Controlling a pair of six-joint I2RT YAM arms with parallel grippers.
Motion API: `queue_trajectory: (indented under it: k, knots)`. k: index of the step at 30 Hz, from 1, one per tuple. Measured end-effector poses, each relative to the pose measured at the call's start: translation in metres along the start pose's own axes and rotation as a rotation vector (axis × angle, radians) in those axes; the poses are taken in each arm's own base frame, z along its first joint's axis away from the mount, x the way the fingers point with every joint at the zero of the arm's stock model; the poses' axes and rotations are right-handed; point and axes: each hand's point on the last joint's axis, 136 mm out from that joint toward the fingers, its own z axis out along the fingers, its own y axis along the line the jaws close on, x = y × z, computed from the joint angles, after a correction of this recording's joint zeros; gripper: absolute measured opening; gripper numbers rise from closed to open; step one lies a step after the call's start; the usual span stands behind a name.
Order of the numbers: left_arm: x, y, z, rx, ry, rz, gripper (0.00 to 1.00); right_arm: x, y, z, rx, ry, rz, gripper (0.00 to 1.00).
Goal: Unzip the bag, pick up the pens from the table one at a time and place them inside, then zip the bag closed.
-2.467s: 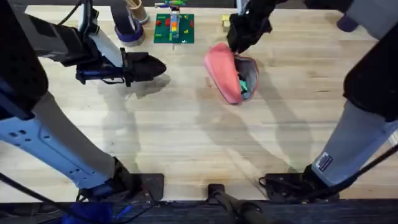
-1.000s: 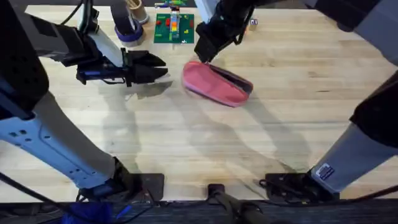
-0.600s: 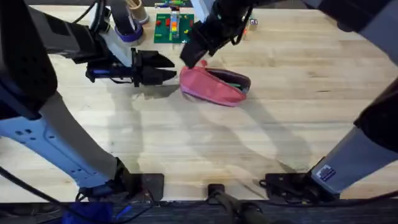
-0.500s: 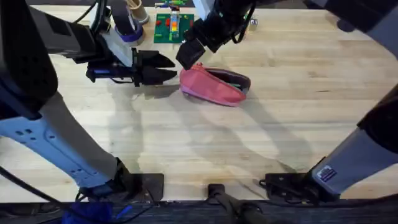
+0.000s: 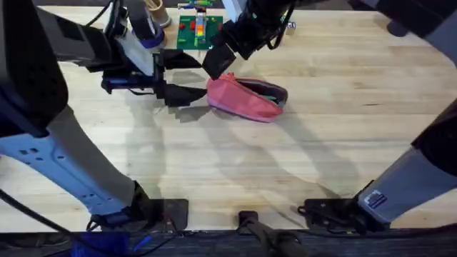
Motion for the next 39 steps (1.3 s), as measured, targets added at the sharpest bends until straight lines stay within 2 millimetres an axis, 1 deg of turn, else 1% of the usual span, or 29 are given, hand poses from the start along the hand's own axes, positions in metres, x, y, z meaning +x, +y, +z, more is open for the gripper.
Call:
queue_trajectory:
  k: [4, 9, 17, 19, 23, 24, 26, 28, 29, 31, 39]
  knots:
    - [-0.001, -0.003, 0.012, 0.030, 0.007, 0.039, 0.993, 0.000, 0.000, 0.000, 0.000, 0.000, 0.000, 0.997]
    - [0.001, -0.012, 0.028, 0.080, 0.033, 0.056, 0.993, 0.000, 0.000, 0.000, 0.000, 0.000, 0.000, 0.997]
    - [0.008, -0.018, 0.046, 0.124, 0.087, 0.117, 0.994, 0.000, 0.000, 0.000, 0.000, 0.000, 0.000, 0.997]
    - [0.008, -0.019, 0.048, 0.130, 0.088, 0.121, 0.958, 0.000, 0.000, 0.000, 0.000, 0.000, 0.000, 0.997]
    - [0.008, -0.019, 0.048, 0.130, 0.091, 0.125, 0.824, 0.000, 0.000, 0.000, 0.000, 0.000, 0.000, 0.997]
    - [0.008, -0.018, 0.048, 0.128, 0.091, 0.127, 0.747, 0.000, 0.000, 0.000, 0.000, 0.000, 0.000, 0.997]
    - [0.009, -0.018, 0.048, 0.128, 0.091, 0.130, 0.486, 0.000, 0.000, 0.000, 0.000, 0.000, 0.000, 0.996]
    - [0.009, -0.017, 0.048, 0.126, 0.094, 0.135, 0.189, 0.000, 0.000, 0.000, 0.000, 0.000, 0.000, 0.997]
    - [0.009, -0.017, 0.048, 0.125, 0.096, 0.139, 0.081, 0.000, 0.000, 0.000, 0.000, 0.000, 0.000, 0.997]
    - [0.010, -0.017, 0.048, 0.125, 0.100, 0.136, 0.048, 0.000, 0.000, 0.000, 0.000, 0.000, 0.000, 0.997]
    - [0.010, -0.017, 0.048, 0.125, 0.102, 0.130, 0.044, 0.000, -0.002, 0.001, 0.001, 0.002, 0.005, 0.996]
